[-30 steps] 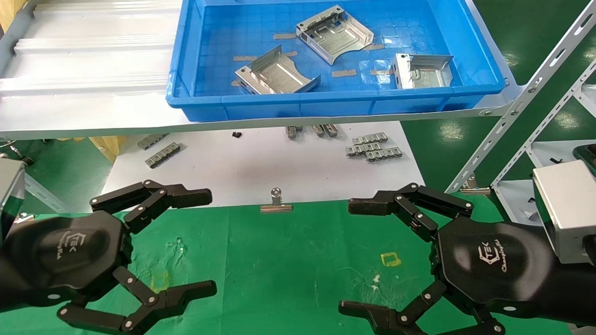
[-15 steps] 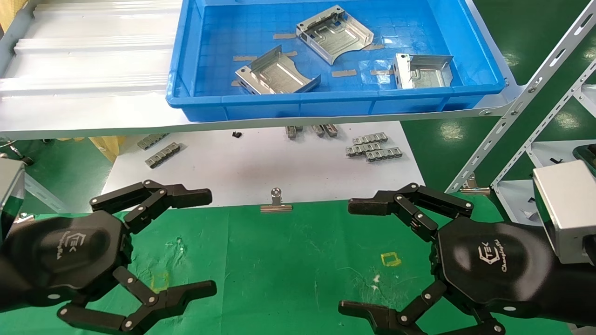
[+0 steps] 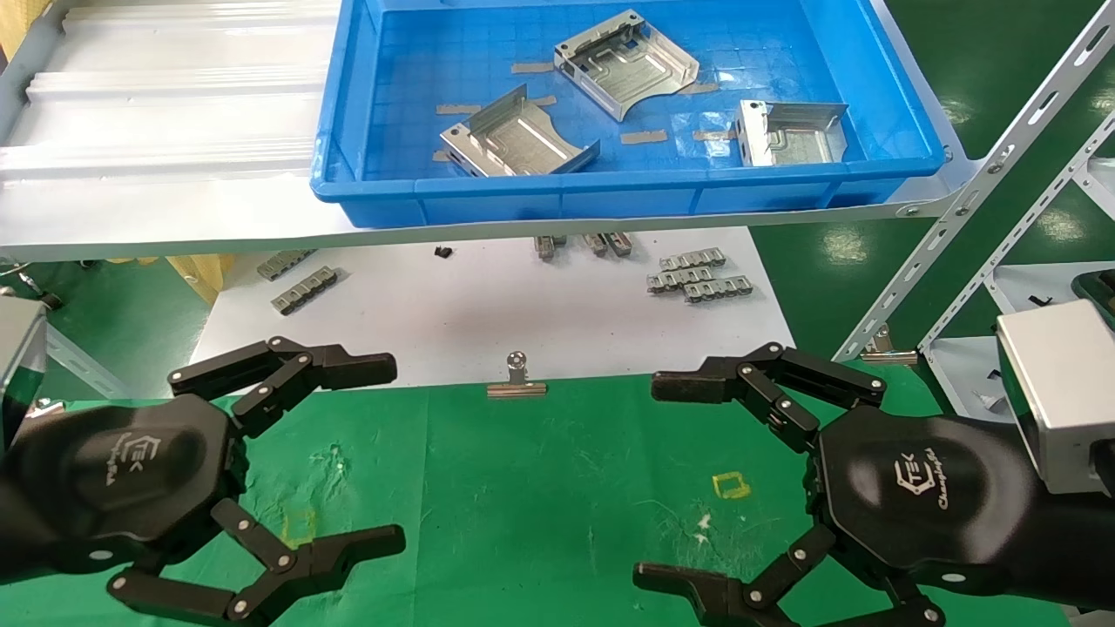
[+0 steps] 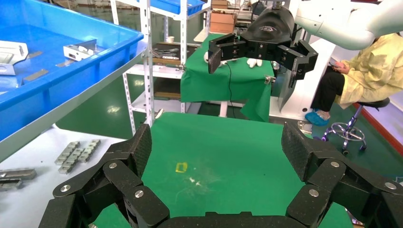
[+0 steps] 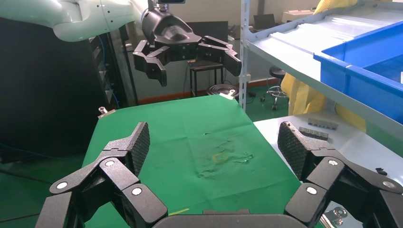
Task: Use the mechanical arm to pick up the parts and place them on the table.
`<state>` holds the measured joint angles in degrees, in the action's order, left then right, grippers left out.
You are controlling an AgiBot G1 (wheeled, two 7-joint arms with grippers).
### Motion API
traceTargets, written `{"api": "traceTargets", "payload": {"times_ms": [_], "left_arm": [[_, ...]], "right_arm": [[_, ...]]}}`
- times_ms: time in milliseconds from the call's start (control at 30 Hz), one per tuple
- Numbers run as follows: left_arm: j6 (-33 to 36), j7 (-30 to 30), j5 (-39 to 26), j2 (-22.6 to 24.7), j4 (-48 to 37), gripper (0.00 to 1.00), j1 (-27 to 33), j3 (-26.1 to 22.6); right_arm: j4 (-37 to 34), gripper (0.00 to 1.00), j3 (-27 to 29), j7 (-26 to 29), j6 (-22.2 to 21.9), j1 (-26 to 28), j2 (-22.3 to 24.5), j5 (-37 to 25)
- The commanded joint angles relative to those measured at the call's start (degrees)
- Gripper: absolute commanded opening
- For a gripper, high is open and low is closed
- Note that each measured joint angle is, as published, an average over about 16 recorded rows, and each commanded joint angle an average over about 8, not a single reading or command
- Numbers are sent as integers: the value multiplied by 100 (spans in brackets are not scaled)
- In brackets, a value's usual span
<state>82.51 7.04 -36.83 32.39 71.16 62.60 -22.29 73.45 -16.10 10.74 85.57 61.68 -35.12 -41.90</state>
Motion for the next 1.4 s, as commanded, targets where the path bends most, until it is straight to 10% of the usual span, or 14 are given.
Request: {"api": "traceTargets", "payload": {"times_ms": [33,167,1400], "left_arm": [[0,0,0,0,0,51,0,0],[0,0,0,0,0,1,0,0],[0,0,0,0,0,0,0,0]], "right_arm": [[0,100,0,0,0,0,0,0],[0,100,0,0,0,0,0,0],[1,100,1,0,2,-1,1,1]]}}
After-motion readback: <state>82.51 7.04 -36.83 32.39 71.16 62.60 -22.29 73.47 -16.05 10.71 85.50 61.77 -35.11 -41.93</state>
